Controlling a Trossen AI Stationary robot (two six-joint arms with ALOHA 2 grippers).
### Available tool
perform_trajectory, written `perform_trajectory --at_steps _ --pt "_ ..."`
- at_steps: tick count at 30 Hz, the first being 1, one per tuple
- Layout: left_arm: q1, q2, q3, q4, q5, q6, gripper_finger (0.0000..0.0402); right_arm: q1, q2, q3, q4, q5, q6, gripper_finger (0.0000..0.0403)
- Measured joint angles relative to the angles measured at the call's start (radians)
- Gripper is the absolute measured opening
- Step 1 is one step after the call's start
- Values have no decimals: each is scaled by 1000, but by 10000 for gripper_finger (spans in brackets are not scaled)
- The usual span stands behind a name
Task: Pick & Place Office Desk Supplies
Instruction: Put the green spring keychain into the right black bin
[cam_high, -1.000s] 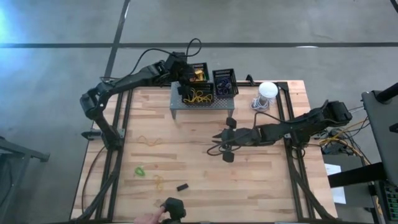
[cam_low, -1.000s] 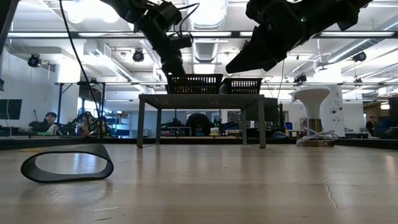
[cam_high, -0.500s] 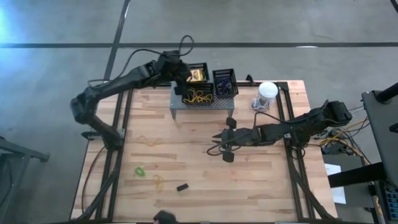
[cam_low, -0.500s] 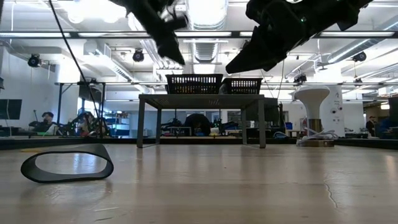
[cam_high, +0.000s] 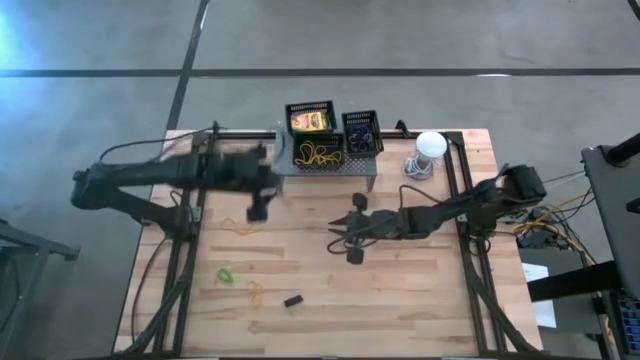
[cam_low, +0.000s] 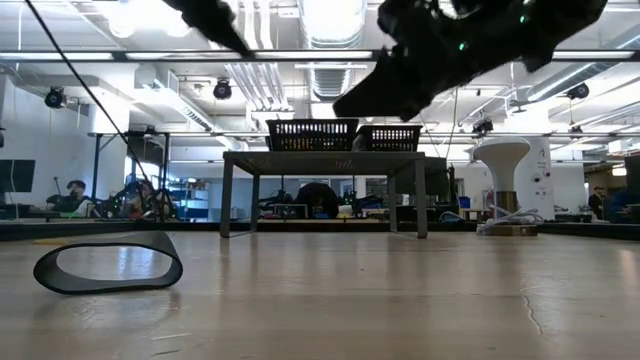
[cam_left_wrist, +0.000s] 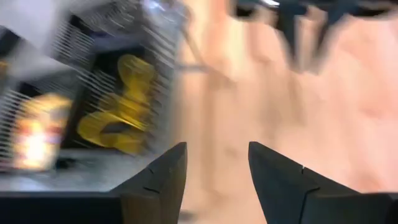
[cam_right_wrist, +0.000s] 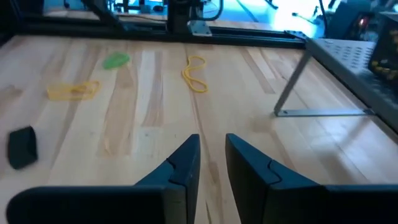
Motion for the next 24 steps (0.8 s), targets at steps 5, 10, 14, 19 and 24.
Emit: perform_trajectory --at_steps 5,10,14,19,24 --pt "-261 -69 -245 -8 -96 -253 173 0 105 5 100 0 -67 79" --pt "-514 -65 -402 -87 -57 -667 173 -3 137 24 105 0 -103 75" --pt "-628 -65 -480 -115 76 -1026 173 -3 132 25 118 0 -138 68" --pt "-689 -62 -571 -118 231 -1316 173 -3 115 25 117 0 -169 63" --pt "-700 -62 -666 -79 339 -1392 173 0 55 25 32 0 -178 66"
